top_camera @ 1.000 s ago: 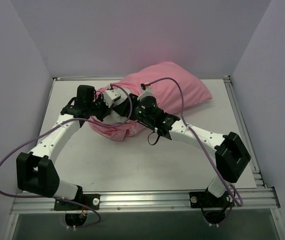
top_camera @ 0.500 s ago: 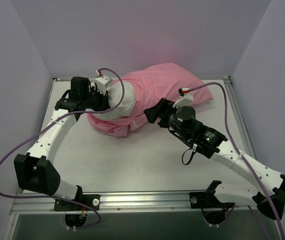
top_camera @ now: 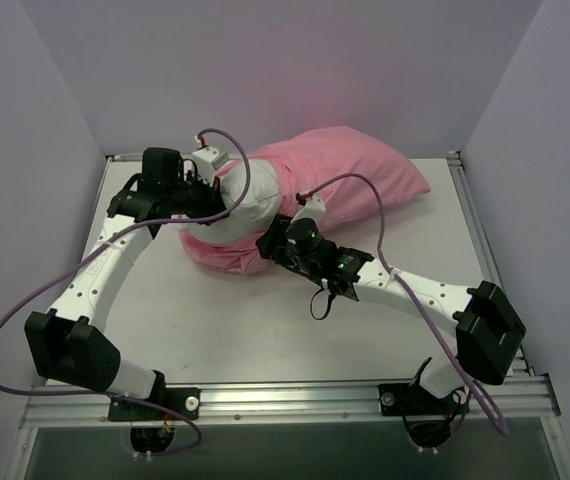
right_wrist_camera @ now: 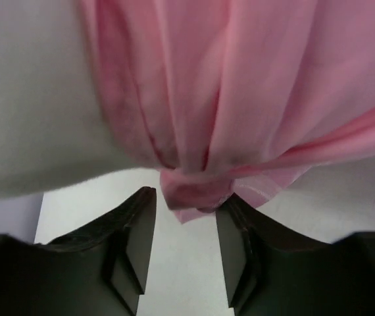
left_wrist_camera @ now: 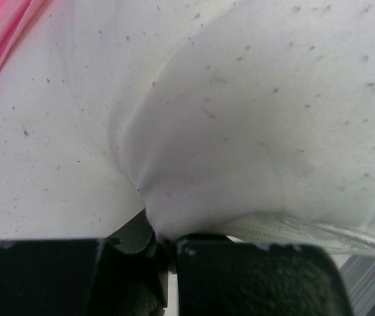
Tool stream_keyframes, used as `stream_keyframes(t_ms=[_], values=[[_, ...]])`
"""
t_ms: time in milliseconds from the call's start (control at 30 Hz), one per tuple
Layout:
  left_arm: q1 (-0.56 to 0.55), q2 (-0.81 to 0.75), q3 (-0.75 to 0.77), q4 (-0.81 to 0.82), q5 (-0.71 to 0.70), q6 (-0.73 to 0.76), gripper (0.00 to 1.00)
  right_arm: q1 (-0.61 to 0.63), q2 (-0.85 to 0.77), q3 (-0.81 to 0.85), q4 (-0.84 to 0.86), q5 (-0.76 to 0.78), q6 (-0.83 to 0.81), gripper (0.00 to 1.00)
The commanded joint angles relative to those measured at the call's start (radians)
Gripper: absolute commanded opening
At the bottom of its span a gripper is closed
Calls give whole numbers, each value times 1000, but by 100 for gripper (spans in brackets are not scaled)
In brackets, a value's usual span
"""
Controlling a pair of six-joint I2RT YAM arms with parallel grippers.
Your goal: Remove the pillowcase from the pillow
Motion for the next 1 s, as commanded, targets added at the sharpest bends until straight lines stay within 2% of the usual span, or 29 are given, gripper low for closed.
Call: stream_keyframes(t_ms=[0, 33, 67, 133, 333, 567, 700, 833, 967], values=[[-3, -55, 94, 11, 95, -38, 2, -45, -13, 9, 89, 74, 40, 38], [-3, -55, 105, 4, 103, -34, 2, -62, -18, -5, 118, 68, 50, 29], [-3, -58, 109, -15, 111, -31, 2, -97, -21, -30, 133, 56, 53, 12], [-3, -64, 134, -35, 141, -20, 2, -134, -19, -43, 139, 21, 59, 0], [12, -98, 217, -199, 195, 106, 2, -274, -42, -55, 68, 16, -1, 0], [130, -157, 252, -364, 331, 210, 2, -473, -76, -103, 46, -7, -33, 0], [192, -179, 277, -459, 361, 300, 2, -576, -77, -121, 50, -34, -52, 0], [245, -199, 258, -556, 425, 371, 2, -672, -38, -108, 54, -71, -78, 0], [349, -200, 318, -579, 517, 338, 2, -732, 51, -74, 37, -85, -104, 0]])
